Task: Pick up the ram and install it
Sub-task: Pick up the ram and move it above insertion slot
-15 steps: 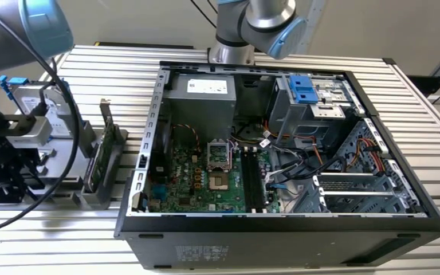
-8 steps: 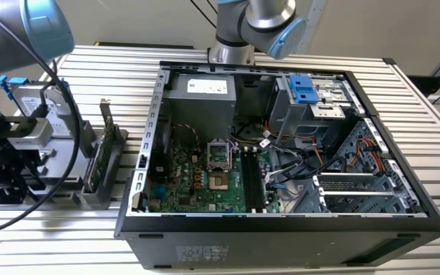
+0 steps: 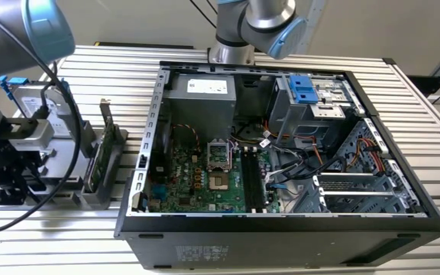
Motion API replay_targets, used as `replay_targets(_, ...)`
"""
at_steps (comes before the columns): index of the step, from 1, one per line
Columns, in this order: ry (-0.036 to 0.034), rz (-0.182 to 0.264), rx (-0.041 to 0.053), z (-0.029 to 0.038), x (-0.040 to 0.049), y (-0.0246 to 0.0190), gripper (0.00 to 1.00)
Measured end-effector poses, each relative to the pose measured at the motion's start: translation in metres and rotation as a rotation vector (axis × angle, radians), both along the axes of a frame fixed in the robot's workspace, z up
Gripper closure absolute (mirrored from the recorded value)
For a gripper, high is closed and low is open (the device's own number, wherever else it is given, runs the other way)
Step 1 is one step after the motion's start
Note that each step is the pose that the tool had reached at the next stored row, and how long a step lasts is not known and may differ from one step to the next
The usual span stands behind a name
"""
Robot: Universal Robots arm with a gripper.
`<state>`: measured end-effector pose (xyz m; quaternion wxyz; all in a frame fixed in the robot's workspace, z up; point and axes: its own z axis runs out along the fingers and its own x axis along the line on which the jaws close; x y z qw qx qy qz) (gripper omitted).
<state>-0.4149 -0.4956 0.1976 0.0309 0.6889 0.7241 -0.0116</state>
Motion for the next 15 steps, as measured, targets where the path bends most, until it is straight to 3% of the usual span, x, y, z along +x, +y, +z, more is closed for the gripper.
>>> replay_targets(15, 0.0000, 0.000, 0.0000, -0.0009, -0.0002, -0.0016, 0.00)
